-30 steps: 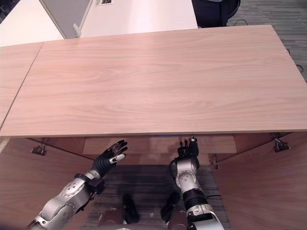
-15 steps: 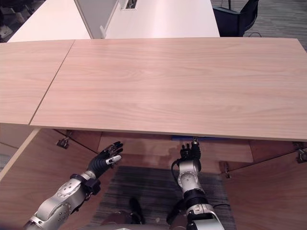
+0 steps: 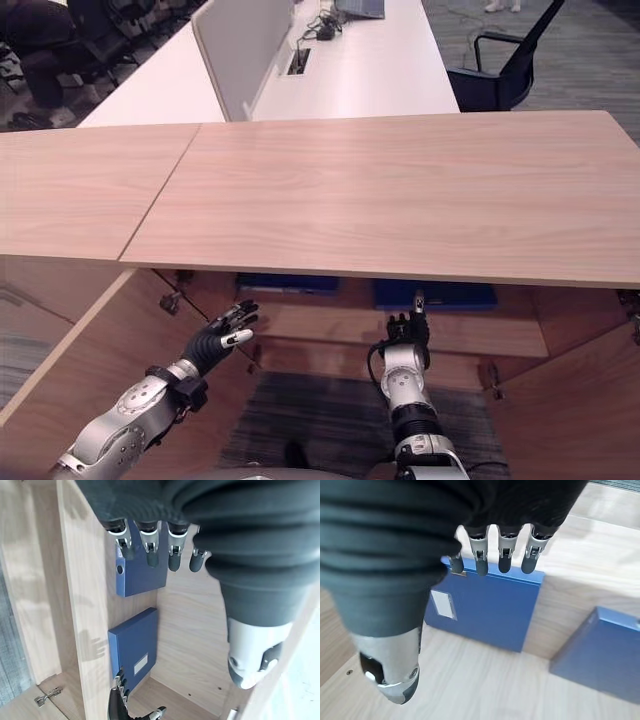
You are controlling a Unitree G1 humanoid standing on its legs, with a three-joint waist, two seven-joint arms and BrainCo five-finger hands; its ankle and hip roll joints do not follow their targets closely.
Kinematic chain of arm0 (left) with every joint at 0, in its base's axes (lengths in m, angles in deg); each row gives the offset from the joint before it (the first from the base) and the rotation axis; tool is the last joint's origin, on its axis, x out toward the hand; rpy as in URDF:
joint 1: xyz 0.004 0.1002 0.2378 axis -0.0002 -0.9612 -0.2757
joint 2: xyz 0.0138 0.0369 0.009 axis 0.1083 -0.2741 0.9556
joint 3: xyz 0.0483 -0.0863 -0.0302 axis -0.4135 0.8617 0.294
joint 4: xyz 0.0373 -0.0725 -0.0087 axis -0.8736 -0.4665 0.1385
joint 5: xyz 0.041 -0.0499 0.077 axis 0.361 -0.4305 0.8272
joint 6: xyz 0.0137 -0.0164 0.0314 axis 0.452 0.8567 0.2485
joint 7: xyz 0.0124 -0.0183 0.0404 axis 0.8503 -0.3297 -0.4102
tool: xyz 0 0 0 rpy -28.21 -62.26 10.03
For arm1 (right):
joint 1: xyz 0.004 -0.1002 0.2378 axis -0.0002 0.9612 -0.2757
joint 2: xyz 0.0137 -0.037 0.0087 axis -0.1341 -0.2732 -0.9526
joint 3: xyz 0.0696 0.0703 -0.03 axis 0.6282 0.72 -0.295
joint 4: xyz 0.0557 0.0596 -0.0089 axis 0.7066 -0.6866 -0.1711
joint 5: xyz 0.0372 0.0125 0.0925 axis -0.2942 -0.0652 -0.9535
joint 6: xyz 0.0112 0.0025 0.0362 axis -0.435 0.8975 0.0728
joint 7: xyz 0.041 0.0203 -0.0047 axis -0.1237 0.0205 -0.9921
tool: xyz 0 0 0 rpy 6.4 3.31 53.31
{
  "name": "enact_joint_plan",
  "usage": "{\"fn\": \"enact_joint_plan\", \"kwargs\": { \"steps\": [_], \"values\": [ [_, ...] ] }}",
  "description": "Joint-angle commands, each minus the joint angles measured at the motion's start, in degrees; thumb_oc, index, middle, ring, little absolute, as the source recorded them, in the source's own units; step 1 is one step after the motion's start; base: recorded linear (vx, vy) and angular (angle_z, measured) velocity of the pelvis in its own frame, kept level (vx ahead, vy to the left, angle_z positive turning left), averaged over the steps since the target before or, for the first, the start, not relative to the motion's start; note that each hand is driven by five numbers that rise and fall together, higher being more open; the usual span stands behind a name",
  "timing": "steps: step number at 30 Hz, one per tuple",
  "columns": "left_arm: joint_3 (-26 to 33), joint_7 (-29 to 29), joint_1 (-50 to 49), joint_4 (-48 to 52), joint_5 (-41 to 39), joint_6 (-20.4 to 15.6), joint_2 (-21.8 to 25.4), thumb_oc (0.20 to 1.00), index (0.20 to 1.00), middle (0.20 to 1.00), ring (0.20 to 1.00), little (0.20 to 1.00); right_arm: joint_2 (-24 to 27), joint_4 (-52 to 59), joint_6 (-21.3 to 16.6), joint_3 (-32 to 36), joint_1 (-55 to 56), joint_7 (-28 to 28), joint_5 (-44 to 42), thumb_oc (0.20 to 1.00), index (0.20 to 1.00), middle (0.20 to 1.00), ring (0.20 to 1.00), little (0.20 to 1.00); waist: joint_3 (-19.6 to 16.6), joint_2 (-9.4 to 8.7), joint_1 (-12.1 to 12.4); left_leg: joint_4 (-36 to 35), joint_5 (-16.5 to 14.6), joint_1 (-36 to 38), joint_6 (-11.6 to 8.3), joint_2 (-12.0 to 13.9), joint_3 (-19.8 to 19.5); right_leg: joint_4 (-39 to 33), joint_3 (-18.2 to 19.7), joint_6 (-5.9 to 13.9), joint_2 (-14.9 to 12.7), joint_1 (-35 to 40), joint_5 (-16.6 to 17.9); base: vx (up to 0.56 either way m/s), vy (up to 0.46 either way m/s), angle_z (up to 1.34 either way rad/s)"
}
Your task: Put the empty folder in the office cabinet
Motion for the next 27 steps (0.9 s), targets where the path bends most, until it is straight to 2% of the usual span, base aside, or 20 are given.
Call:
{"fn": "enact_joint_plan", "kwargs": {
  "steps": [1,4,5,7,8,10,12,13,15,16,17,18,19,20,23,24,26,27],
  "values": [
    [0.7,1.4,-1.6,6.5,-0.4,-1.6,2.5,1.0,1.0,1.0,1.0,1.0,-2.7,0.2,0.8,2.2,-1.2,-0.7,1.9,1.0,1.0,1.0,1.0,1.0,-0.3,-2.21,-1.0,1.3,-5.7,1.1,0.09,-0.5,-4.6,-7.6,2.3,8.99,-1.9,1.7,10.0,-0.07,0.119,0.17],
    [0.8,1.7,-1.7,6.1,-0.1,-1.7,2.5,1.0,1.0,1.0,1.0,1.0,-2.8,0.0,0.7,2.4,-1.0,-1.0,2.0,1.0,1.0,1.0,1.0,1.0,0.1,-1.34,-1.5,1.1,-5.3,1.8,0.5,0.0,-4.8,-1.0,5.2,8.02,-2.7,1.7,6.1,-0.04,0.066,0.2],
    [1.1,2.1,-2.5,5.4,0.1,-1.6,2.2,1.0,1.0,1.0,1.0,1.0,-2.9,-0.4,0.9,2.0,-0.5,-1.4,2.0,1.0,1.0,1.0,1.0,1.0,-0.1,-0.7,-2.0,0.6,-4.8,1.9,0.85,0.5,-4.9,4.9,8.5,7.42,-2.5,2.2,4.3,-0.07,0.02,0.1],
    [2.1,2.1,-3.7,4.8,-0.2,-2.2,1.7,1.0,1.0,1.0,1.0,1.0,-2.5,-0.6,1.7,0.4,-0.3,-1.8,3.3,1.0,1.0,1.0,1.0,1.0,-0.9,-1.71,-0.9,0.4,-3.9,1.2,0.09,1.1,-4.3,0.5,11.7,5.41,0.9,4.4,-1.4,-0.05,-0.131,0.01],
    [2.3,2.8,-4.4,4.4,0.2,-2.4,1.9,1.0,1.0,1.0,1.0,1.0,-1.8,-1.1,2.9,-1.5,-0.1,-2.6,5.3,1.0,1.0,1.0,1.0,1.0,-1.4,-2.57,0.0,0.3,-3.3,1.0,-0.54,1.4,-3.8,-3.2,12.1,4.68,3.2,5.5,-2.8,-0.03,-0.234,-0.14],
    [3.0,4.0,-5.6,4.0,0.9,-2.8,2.0,1.0,1.0,1.0,1.0,1.0,-0.8,-2.7,4.9,-4.5,-0.1,-5.0,7.8,1.0,1.0,1.0,1.0,1.0,-2.5,-3.61,1.6,0.4,-2.9,0.6,-1.53,2.2,-3.1,-7.9,12.0,4.16,6.1,6.0,-2.5,-0.02,-0.214,-0.64],
    [3.8,4.9,-6.0,4.1,1.0,-3.3,2.2,1.0,1.0,1.0,1.0,1.0,1.2,-4.0,6.8,-6.8,0.3,-8.0,11.6,1.0,1.0,1.0,1.0,1.0,-3.1,-3.98,2.0,0.8,-2.7,0.3,-2.32,3.2,-2.7,-10.3,12.2,3.79,8.2,6.6,-2.0,0.02,-0.144,-0.67],
    [3.9,5.0,-6.1,4.1,1.0,-3.3,2.1,1.0,1.0,1.0,1.0,1.0,1.3,-4.1,6.9,-6.9,0.4,-8.2,11.8,1.0,1.0,1.0,1.0,1.0,-3.2,-3.87,2.0,0.9,-2.7,0.3,-2.4,3.3,-2.7,-10.5,12.2,3.71,8.4,6.7,-1.9,0.07,-0.15,-0.23],
    [5.5,6.7,-7.2,3.5,2.8,-4.7,2.0,1.0,1.0,1.0,1.0,1.0,7.8,-2.8,9.5,-11.8,0.2,-11.4,24.5,1.0,1.0,1.0,1.0,1.0,-3.5,-4.83,2.0,1.4,-2.3,0.5,-3.43,4.9,-1.9,-11.7,12.1,3.17,9.8,7.7,-2.2,0.06,-0.147,-0.09],
    [5.6,6.7,-7.3,3.5,2.9,-4.8,1.8,1.0,1.0,1.0,1.0,1.0,7.9,-2.8,9.6,-11.8,0.2,-11.4,24.8,1.0,1.0,1.0,1.0,1.0,-3.5,-4.66,1.9,1.5,-2.3,0.5,-3.51,5.0,-1.9,-11.8,12.1,3.11,9.9,7.7,-2.3,0.04,-0.149,-0.03],
    [7.5,7.4,-8.2,3.4,4.2,-5.4,1.4,1.0,1.0,1.0,1.0,1.0,14.0,-1.8,11.1,-13.2,-1.4,-12.2,37.0,1.0,1.0,1.0,1.0,1.0,-3.5,-5.39,2.1,1.8,-2.0,0.2,-4.04,6.0,-2.1,-12.1,11.8,2.77,10.5,7.8,-2.6,0.03,-0.129,0.0],
    [8.0,7.8,-8.4,3.4,4.4,-5.7,0.9,1.0,1.0,1.0,1.0,1.0,16.2,-2.4,11.5,-13.4,-2.3,-12.0,41.3,1.0,1.0,1.0,1.0,1.0,-3.5,-5.43,2.0,2.0,-1.9,-0.1,-4.2,6.3,-2.2,-12.3,11.7,2.6,10.7,7.9,-2.7,0.06,-0.208,0.04],
    [9.2,9.1,-8.9,3.3,5.2,-6.4,0.8,1.0,1.0,1.0,1.0,1.0,22.1,-2.4,12.7,-14.5,-5.2,-13.3,51.4,1.0,1.0,1.0,1.0,1.0,-3.2,-5.82,2.4,2.4,-1.5,-0.5,-4.69,7.3,-2.5,-12.5,11.3,2.1,11.4,8.1,-3.2,0.03,-0.118,0.12],
    [9.3,9.2,-8.9,3.4,5.2,-6.4,0.6,1.0,1.0,1.0,1.0,1.0,22.2,-2.3,12.8,-14.4,-5.3,-13.4,51.6,1.0,1.0,1.0,1.0,1.0,-3.1,-5.64,2.3,2.5,-1.6,-0.5,-4.74,7.4,-2.6,-12.5,11.3,2.04,11.4,8.1,-3.2,0.03,-0.113,0.18],
    [9.8,11.3,-9.2,3.2,5.3,-6.8,0.7,1.0,1.0,1.0,1.0,1.0,28.8,-1.4,13.0,-15.8,-8.1,-15.2,59.8,1.0,1.0,1.0,1.0,1.0,-2.6,-5.9,2.6,3.0,-1.3,-0.9,-5.29,8.5,-2.8,-12.9,11.0,1.43,12.2,8.5,-3.9,0.03,-0.099,0.12],
    [10.1,12.2,-9.3,3.1,5.5,-6.9,1.0,1.0,1.0,1.0,1.0,1.0,32.6,-0.6,13.0,-16.9,-10.1,-16.5,64.5,1.0,1.0,1.0,1.0,1.0,-2.1,-6.25,2.9,3.3,-1.2,-1.1,-5.62,9.1,-3.0,-13.2,11.0,1.07,12.7,8.8,-4.2,0.03,-0.127,0.06],
    [10.2,12.5,-9.2,3.0,5.7,-7.0,1.0,1.0,1.0,1.0,1.0,1.0,34.1,-0.1,12.6,-17.7,-11.1,-16.9,66.3,1.0,1.0,1.0,1.0,1.0,-1.6,-6.23,3.1,3.6,-1.1,-1.2,-5.91,9.6,-3.0,-13.4,11.0,0.81,13.0,8.9,-4.4,0.02,-0.11,0.1],
    [10.3,13.3,-9.3,2.9,5.6,-7.1,1.1,1.0,1.0,1.0,1.0,1.0,36.7,-0.2,12.0,-19.0,-12.2,-17.9,69.2,1.0,1.0,1.0,1.0,1.0,-1.1,-6.62,3.4,4.1,-1.0,-1.6,-6.22,10.3,-3.3,-13.5,11.1,0.44,13.6,9.0,-4.8,0.01,-0.131,0.06]
  ]
}}
